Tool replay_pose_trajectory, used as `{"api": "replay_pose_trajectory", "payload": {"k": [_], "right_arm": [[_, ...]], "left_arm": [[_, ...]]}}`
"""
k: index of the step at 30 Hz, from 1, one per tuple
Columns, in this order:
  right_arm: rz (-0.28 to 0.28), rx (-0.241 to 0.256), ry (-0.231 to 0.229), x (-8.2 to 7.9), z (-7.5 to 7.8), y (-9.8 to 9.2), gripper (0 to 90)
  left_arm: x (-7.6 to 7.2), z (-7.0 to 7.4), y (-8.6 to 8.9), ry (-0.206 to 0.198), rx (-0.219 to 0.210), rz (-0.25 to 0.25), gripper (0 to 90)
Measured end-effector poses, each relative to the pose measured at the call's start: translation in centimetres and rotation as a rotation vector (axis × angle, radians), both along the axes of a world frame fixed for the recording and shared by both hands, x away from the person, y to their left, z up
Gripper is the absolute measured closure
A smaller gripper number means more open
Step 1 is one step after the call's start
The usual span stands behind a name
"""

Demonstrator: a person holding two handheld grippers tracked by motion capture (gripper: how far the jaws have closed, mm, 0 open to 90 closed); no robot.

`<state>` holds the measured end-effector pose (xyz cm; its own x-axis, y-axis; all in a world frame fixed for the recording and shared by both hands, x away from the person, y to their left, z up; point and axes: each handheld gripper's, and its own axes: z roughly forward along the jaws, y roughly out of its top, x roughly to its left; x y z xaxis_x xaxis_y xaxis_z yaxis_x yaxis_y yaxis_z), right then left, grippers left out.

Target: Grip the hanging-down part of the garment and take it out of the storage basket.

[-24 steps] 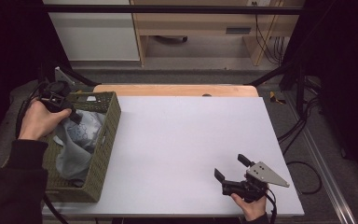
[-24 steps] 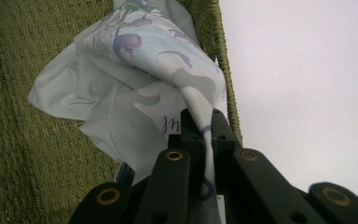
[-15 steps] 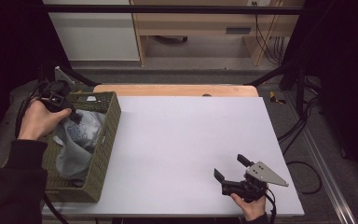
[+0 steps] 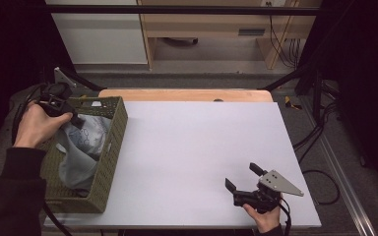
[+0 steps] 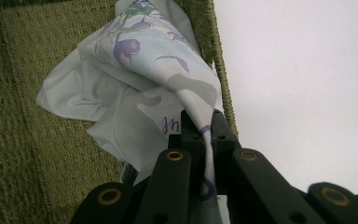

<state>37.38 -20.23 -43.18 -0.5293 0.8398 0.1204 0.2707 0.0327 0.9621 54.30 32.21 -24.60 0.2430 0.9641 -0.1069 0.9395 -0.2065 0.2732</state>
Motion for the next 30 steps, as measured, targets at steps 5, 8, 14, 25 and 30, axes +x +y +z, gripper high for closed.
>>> {"api": "replay_pose_trajectory", "payload": {"k": [5, 8, 14, 25, 30], "right_arm": [[0.008, 0.000, -0.001, 0.0, 0.0, 0.0, 1.2], [0.008, 0.000, 0.002, 0.0, 0.0, 0.1, 1.2], [0.009, 0.003, 0.006, 0.1, 0.1, 0.2, 1.2], [0.024, 0.008, 0.006, 0.2, 0.2, 0.4, 1.2], [0.033, -0.002, 0.003, 0.2, 0.3, 0.5, 1.2]], "left_arm": [[-0.3, 1.1, 0.1, -0.025, 0.004, 0.003, 87.5], [-0.5, 2.0, 0.1, -0.041, 0.005, -0.001, 87.5], [-1.1, 4.5, 0.1, -0.075, 0.014, 0.001, 87.6], [-1.9, 7.9, 0.2, -0.134, 0.008, 0.001, 87.6], [-2.2, 9.4, 0.2, -0.152, 0.008, 0.001, 87.6]]}}
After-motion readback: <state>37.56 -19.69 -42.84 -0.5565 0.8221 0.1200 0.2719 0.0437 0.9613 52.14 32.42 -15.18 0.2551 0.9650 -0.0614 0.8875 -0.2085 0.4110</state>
